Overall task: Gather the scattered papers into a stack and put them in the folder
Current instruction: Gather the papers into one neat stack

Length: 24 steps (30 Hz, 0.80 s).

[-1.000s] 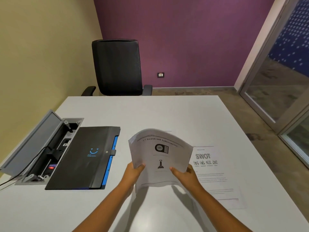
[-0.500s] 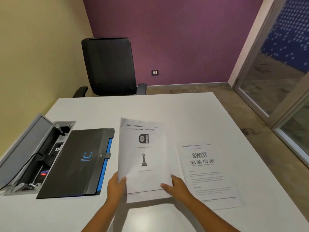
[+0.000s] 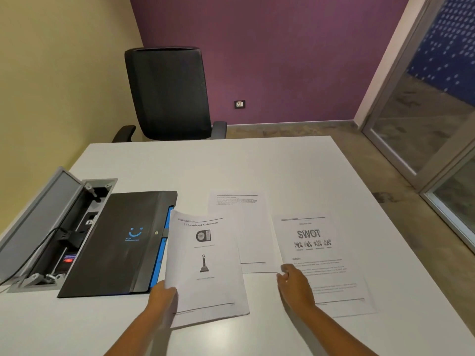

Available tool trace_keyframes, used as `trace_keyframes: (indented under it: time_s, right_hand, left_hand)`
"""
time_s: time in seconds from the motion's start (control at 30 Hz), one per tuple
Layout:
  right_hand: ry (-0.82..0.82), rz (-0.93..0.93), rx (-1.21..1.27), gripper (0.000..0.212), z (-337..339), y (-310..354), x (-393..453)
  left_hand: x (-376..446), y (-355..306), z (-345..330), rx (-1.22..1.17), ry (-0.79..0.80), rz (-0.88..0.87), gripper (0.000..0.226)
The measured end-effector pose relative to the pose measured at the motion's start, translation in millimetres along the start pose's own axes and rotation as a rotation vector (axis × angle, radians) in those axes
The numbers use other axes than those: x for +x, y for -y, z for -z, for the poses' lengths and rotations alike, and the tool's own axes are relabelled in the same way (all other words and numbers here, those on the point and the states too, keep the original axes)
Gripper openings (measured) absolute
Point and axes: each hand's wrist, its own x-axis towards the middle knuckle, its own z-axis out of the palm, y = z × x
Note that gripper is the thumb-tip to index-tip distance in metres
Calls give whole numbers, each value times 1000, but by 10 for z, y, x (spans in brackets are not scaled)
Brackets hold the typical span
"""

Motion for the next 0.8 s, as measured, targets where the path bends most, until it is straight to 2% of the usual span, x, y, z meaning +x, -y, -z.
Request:
trace_keyframes:
  time_s: [0.17, 0.23, 0.3, 0.43, 0.57, 0.7, 0.8]
  right_hand:
    - [197, -370, 662, 13, 28, 111, 180]
    - [289, -473, 786, 21, -4, 173, 230]
    - [343, -501, 801, 30, -53, 243, 268]
    - [261, -378, 699, 39, -66, 339, 268]
    - [26, -231, 498, 18, 97, 436, 250]
    - [-176, -35, 421, 24, 426, 591, 266]
    - [-312, 120, 385, 22, 706, 717, 255]
  left_hand:
    - [-22, 2, -4, -11, 40, 28, 34]
    - [-22, 1, 5, -9, 43, 25, 35]
    - [-16, -11, 12, -6, 45, 35, 36]
    - [21, -31, 11, -28, 36, 40, 38]
    - [52, -44, -19, -43, 31, 28, 37]
    - [69, -102, -83, -14, 18, 0, 36]
    - [74, -141, -155, 29, 8, -38, 35]
